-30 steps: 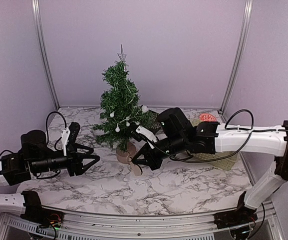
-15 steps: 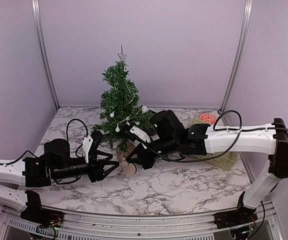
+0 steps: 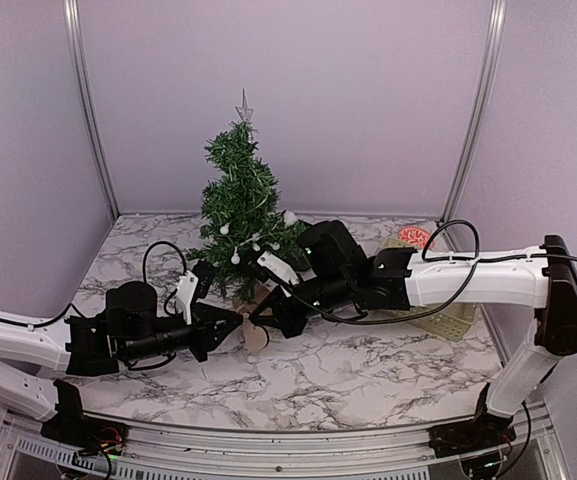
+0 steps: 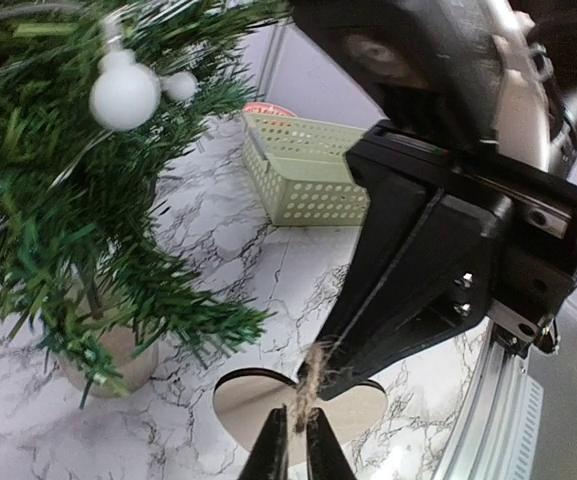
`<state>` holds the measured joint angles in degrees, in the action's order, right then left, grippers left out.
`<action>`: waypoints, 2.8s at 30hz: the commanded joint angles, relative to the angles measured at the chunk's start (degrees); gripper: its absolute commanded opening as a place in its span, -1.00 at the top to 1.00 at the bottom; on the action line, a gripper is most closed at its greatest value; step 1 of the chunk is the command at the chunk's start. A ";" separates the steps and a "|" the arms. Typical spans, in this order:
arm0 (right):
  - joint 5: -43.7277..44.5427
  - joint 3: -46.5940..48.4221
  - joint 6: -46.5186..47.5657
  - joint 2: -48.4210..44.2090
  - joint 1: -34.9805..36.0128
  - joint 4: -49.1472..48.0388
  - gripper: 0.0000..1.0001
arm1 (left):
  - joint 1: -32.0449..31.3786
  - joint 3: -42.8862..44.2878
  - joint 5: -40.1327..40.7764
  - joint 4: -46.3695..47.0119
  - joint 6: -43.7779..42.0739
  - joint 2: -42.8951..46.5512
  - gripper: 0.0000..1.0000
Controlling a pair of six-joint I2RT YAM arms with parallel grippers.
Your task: Decorate the small christmas tree
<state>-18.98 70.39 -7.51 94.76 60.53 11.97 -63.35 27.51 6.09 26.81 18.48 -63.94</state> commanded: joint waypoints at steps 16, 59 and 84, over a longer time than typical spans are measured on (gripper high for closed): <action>6.33 2.08 -1.37 -1.51 -1.09 -0.37 1.00 | -0.10 2.48 10.12 -1.28 -1.53 -1.71 1.00; 14.29 9.42 -2.58 6.31 -4.08 1.76 1.00 | 1.22 11.50 21.15 -8.61 -2.94 -10.06 1.00; 10.44 1.86 -2.18 0.95 -4.41 2.07 0.48 | 1.21 2.25 15.65 -10.55 -1.61 3.62 -0.10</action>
<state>-7.68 72.99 -9.80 99.31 56.58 13.06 -62.46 31.86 23.46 17.58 16.10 -64.23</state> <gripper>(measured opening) 0.241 0.532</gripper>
